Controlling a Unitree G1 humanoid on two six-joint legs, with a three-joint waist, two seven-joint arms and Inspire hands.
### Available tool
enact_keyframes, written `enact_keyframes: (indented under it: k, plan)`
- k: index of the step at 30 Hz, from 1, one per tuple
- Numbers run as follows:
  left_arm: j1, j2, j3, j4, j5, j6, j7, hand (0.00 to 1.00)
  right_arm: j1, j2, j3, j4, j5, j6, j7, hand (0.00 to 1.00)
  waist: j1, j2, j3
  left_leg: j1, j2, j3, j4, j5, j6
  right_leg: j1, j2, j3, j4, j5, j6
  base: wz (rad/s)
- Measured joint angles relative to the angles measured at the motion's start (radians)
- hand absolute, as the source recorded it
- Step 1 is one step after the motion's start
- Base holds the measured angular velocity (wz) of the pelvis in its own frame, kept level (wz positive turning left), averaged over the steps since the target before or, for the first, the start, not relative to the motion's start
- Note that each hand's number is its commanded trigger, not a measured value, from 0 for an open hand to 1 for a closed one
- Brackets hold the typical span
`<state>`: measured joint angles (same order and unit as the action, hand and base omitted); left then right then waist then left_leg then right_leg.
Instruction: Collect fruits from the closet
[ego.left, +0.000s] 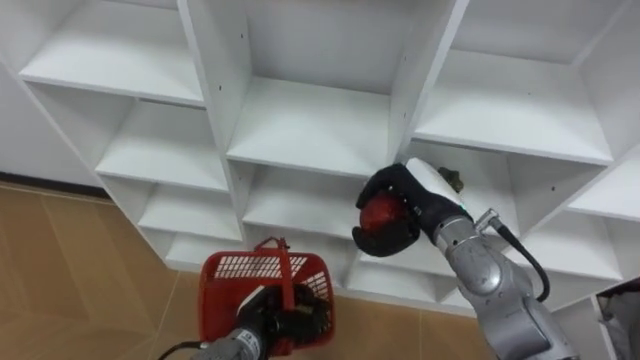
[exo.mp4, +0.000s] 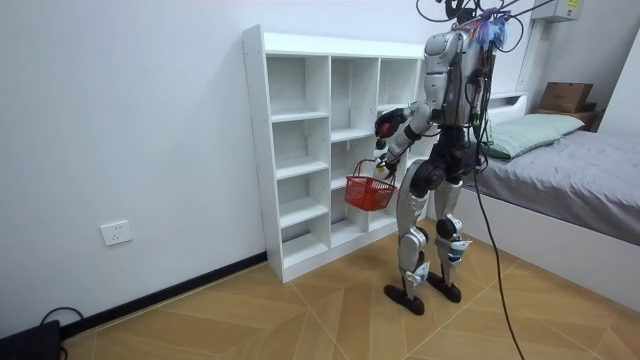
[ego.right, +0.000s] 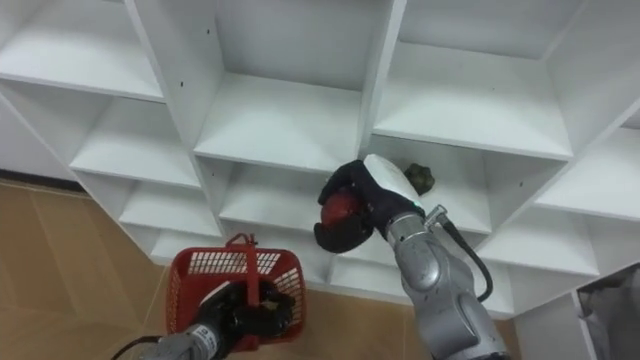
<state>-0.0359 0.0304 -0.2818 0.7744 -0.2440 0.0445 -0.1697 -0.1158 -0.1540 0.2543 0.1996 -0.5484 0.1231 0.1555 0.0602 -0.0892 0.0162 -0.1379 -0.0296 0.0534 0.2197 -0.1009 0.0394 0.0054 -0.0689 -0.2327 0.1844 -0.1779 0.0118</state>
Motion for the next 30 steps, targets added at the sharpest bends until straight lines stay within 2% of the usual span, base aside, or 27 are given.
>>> enact_keyframes:
  k: [7, 13, 19, 26, 30]
  plan:
    - [0.0, 0.028, -0.037, -0.002, 0.0, 0.0, -0.002, 1.0, 0.001, 0.034, 0.034, 0.175, 0.022, 0.003, -0.003, 1.0, 0.0, -0.002, -0.0009, 0.004, 0.001, 0.001, -0.003, -0.001, 0.001, 0.004, 0.0, 0.007, 0.0, -0.001, 0.002, -0.01]
    - [0.0, 0.026, -0.038, -0.001, 0.001, 0.0, -0.019, 1.0, 0.0, 0.056, 0.059, 0.243, 0.093, -0.001, -0.004, 1.0, 0.003, -0.006, 0.0001, 0.007, 0.002, 0.006, -0.006, 0.0, 0.001, -0.002, 0.001, 0.012, 0.0, -0.001, 0.001, -0.02]
    - [-0.002, 0.029, -0.04, -0.001, 0.001, 0.0, -0.02, 1.0, -0.004, 0.08, 0.071, 0.292, 0.098, -0.001, -0.013, 1.0, 0.005, -0.008, 0.0012, 0.001, 0.002, 0.008, -0.008, 0.0, 0.001, -0.01, 0.001, 0.014, 0.0, -0.001, 0.001, -0.01]
    - [-0.004, 0.029, -0.055, -0.001, -0.001, -0.001, -0.02, 1.0, -0.024, 0.084, 0.087, 0.307, 0.109, -0.001, -0.023, 1.0, 0.007, -0.007, 0.0024, -0.012, 0.002, 0.011, -0.01, -0.001, 0.001, -0.02, 0.001, 0.018, 0.003, -0.001, 0.001, 0.0]
    - [-0.016, 0.025, -0.057, 0.013, 0.0, 0.0, -0.021, 1.0, -0.03, 0.084, 0.104, 0.312, 0.107, -0.001, -0.034, 1.0, 0.009, 0.0, 0.0072, -0.015, 0.001, 0.008, -0.013, -0.001, 0.001, -0.02, 0.001, 0.009, 0.002, -0.001, 0.001, 0.01]
